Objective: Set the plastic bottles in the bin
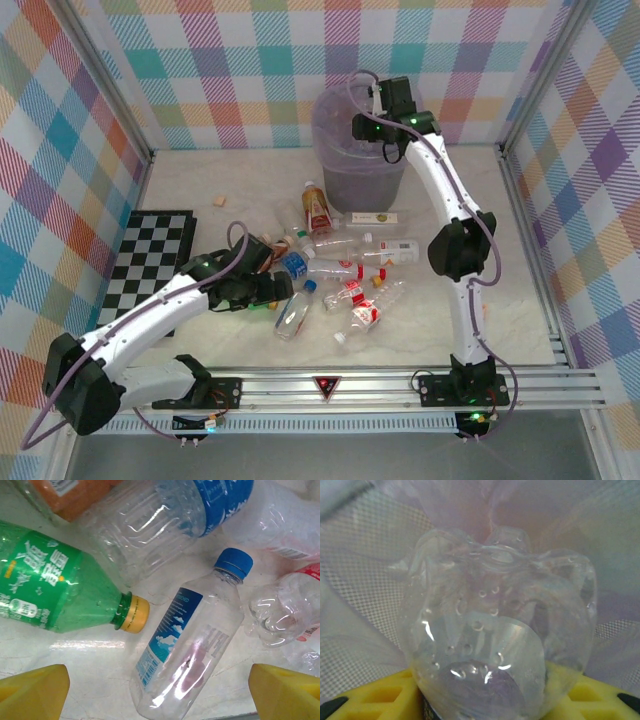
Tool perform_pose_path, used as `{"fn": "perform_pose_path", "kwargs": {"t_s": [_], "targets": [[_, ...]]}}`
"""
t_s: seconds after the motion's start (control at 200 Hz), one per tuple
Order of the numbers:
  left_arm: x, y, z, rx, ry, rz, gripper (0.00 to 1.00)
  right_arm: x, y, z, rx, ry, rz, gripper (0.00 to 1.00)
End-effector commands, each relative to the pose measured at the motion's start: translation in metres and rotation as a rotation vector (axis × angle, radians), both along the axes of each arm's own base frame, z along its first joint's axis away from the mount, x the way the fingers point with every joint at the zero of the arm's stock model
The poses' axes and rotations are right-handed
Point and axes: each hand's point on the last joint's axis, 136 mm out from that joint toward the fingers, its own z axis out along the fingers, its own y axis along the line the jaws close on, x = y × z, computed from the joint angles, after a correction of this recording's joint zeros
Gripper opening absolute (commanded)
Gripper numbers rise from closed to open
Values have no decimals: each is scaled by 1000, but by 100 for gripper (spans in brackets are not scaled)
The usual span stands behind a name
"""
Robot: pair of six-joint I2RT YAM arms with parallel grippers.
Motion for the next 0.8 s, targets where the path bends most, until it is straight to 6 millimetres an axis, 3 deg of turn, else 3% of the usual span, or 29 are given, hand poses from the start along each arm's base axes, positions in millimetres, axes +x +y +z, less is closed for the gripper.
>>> {"fn": "perform_pose_path", "kwargs": {"t_s": [0.0, 0.215, 0.39, 0.46, 0.61, 0.795], "targets": [[6, -11, 11, 17, -50, -49, 91, 0, 7, 2, -28, -15, 55, 52], [3, -28, 4, 48, -46, -132, 91, -1, 9, -10, -47, 10, 80, 65], [3, -35, -1, 51, -37, -169, 91, -4, 7, 11, -59, -34, 89, 87], [3, -38, -3, 53, -35, -184, 91, -7, 2, 28, -76, -67, 80, 100], [1, -43, -9, 58, -18, -223, 91, -21, -5, 77, -68, -158, 87, 99], [-9, -51, -17, 76, 13, -305, 91, -62, -19, 143, -30, -234, 74, 100]]}}
